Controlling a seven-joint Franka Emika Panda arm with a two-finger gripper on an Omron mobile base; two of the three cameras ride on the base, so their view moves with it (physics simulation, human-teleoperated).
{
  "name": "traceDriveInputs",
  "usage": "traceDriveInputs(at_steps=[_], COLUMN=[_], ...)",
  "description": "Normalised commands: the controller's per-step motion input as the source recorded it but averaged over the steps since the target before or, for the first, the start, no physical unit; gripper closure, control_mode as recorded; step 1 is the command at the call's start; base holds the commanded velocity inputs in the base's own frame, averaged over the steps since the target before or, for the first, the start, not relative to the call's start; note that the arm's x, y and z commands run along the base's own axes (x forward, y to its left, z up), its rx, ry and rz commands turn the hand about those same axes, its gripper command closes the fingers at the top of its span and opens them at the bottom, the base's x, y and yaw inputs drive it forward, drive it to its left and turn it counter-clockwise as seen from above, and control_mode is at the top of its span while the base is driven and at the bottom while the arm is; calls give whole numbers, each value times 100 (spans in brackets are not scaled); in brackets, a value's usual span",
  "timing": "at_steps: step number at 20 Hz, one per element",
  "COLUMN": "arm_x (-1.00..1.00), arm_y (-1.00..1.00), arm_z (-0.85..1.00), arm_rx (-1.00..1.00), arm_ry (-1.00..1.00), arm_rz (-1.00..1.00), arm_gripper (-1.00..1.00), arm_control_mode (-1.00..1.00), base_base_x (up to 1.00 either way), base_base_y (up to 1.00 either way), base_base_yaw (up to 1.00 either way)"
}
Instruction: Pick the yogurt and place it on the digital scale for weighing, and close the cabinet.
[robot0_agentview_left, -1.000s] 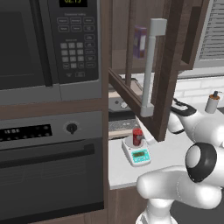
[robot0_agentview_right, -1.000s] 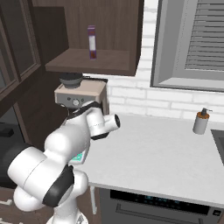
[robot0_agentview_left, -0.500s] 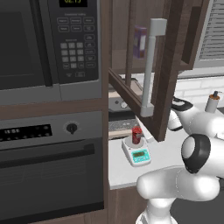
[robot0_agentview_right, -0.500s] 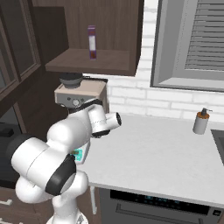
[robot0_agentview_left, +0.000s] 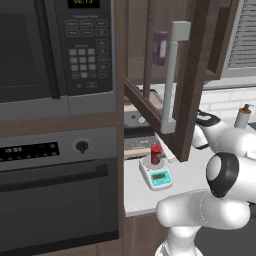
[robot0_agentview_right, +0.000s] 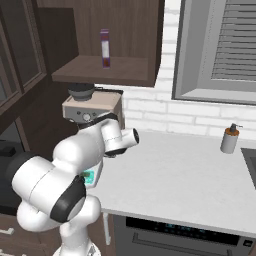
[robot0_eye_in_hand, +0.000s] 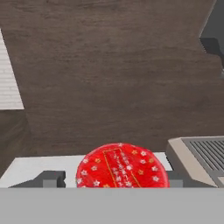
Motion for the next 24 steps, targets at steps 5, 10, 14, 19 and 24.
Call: traceDriveInputs(at_steps=[5,10,14,19,24], arm_x=[-4,1,11,-10,-78], arm_y=[0,-9,-36,-46,-39], arm_z=[2,3,-5,0,26], arm_rx=[0,0,1,5,4], arm_ry=[-3,-1,-4,-6,-27], arm_rz=[0,0,0,0,0], arm_gripper=[-100,-100,-100,-100,-100], arm_control_mode=[-100,-100,-100,-100,-100], base_base_x=[0,0,0,0,0], base_base_y=[0,0,0,0,0], base_base_yaw=[0,0,0,0,0])
